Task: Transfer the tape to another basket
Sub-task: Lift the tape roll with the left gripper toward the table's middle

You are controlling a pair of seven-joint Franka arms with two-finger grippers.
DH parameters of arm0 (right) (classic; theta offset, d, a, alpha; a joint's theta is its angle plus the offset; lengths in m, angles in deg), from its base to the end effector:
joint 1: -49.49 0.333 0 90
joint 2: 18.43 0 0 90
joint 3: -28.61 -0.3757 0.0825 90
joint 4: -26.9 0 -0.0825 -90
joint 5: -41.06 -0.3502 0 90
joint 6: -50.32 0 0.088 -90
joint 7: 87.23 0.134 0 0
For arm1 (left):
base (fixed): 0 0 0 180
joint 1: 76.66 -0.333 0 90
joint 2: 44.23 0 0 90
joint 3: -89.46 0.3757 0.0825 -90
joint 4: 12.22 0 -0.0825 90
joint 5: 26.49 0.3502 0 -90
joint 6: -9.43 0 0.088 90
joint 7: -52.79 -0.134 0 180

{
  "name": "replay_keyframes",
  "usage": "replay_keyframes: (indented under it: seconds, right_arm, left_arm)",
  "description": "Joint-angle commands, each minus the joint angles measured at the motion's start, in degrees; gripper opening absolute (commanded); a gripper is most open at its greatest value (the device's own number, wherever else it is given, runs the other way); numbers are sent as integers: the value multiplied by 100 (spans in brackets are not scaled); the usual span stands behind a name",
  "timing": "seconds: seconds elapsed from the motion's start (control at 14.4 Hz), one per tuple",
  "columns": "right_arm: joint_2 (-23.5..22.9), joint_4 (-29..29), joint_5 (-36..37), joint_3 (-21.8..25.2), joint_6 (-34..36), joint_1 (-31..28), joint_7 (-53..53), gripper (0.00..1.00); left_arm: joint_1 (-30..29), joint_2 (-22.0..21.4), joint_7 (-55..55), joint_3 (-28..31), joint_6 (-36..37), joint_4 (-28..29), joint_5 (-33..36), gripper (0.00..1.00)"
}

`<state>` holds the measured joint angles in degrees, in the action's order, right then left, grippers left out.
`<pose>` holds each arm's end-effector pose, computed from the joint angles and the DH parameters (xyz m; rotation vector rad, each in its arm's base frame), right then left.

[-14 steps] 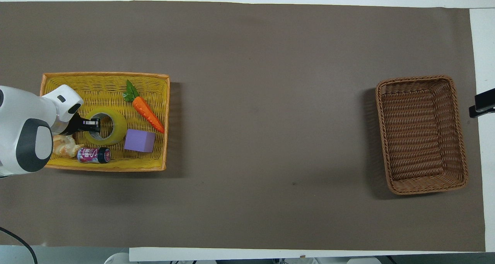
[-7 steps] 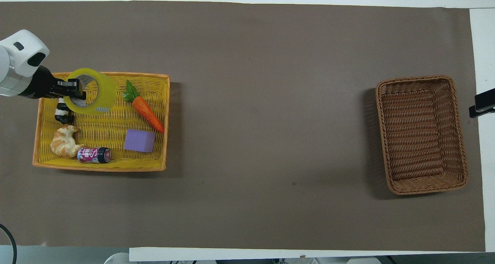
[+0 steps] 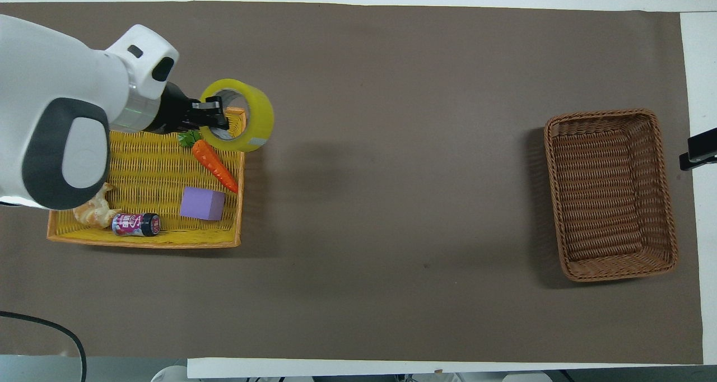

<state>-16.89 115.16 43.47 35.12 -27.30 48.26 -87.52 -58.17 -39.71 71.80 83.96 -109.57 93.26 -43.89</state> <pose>0.4776 -0.0723 0.6670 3.0969 -0.2101 -0.2509 0.5198 -0.2538 0.5438 2.8191 0.0580 0.0580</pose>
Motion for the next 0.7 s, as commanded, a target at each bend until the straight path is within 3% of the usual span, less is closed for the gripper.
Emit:
replay_keyframes:
  seconds: [0.0,0.14,0.42,0.63]
  right_arm:
    - [101,95,22,-45,27,-70,-147,100]
    - [101,95,22,-45,27,-70,-147,100]
    - [101,95,5,-97,124,-53,-217,100]
    - [110,156,-835,-115,133,-131,-726,100]
  left_arm:
    - [522,58,681,101,-508,-115,-132,0]
    - [813,67,798,93,-895,-141,-210,0]
    - [832,67,727,93,-783,-124,-395,0]
    - [814,58,710,84,-633,-133,-413,0]
